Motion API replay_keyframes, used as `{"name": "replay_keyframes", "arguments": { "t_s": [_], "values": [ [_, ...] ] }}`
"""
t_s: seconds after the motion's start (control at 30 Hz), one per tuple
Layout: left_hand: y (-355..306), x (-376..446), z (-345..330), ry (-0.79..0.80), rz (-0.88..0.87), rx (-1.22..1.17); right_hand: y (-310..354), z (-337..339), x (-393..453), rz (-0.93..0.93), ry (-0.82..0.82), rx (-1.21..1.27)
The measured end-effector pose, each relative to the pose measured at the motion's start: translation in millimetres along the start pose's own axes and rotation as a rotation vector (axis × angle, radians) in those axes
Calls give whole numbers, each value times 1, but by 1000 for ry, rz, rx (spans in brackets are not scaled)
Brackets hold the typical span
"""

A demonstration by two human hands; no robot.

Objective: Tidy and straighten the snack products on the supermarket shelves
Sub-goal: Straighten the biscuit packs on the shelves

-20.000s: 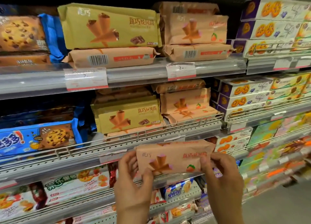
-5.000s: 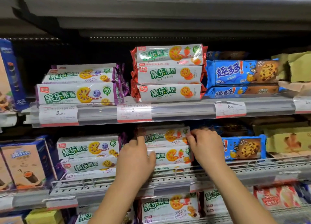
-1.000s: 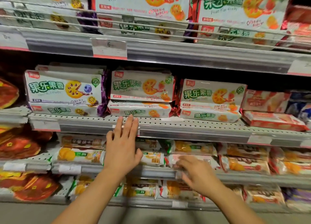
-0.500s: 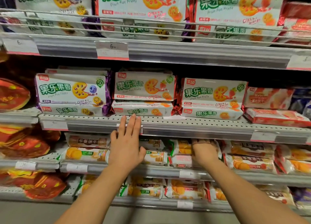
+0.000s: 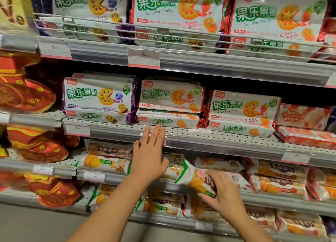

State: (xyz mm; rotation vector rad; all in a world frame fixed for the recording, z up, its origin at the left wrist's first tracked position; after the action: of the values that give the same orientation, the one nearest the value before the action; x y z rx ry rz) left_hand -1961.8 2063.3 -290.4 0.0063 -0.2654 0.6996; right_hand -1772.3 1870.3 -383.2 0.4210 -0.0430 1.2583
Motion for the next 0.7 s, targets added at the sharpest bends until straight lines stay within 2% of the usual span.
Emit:
{"name": "replay_keyframes", "arguments": {
  "t_s": [0.17,0.23,0.3,0.33,0.4,0.43,0.53,0.63,0.7],
  "values": [
    [4,0,5,53,-69,-158,51,-9,19,-41,66,130],
    [14,-3,12,16,-120,-495,74,-11,31,-39,82,192],
    [22,-11,25,-132,-140,-871,88,-8,35,-50,70,262],
    [31,-20,27,-244,-91,-979,96,-9,39,-51,67,289],
    [50,-46,21,-414,80,-1097,111,-14,45,-51,86,315],
    [58,-60,9,-443,175,-1148,118,-19,49,-53,107,322],
    [79,-100,-53,-344,430,-1358,135,-43,60,-48,148,337],
    [86,-135,-122,-25,616,-1569,147,-79,65,-35,206,298],
    [81,-155,-146,152,623,-1654,154,-106,61,-21,270,259]
  ]
}}
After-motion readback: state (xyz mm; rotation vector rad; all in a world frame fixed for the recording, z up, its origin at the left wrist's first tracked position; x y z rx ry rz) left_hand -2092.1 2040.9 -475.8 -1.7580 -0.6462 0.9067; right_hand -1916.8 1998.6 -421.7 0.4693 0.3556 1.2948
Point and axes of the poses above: each hand's wrist, its own x-axis towards the middle knuckle, its own z-axis out of the back of the hand, y = z × x, the point moved 5 cm from there along x, towards the middle knuckle, and after that the axes turned 10 degrees about y, right-handed, at the moved point
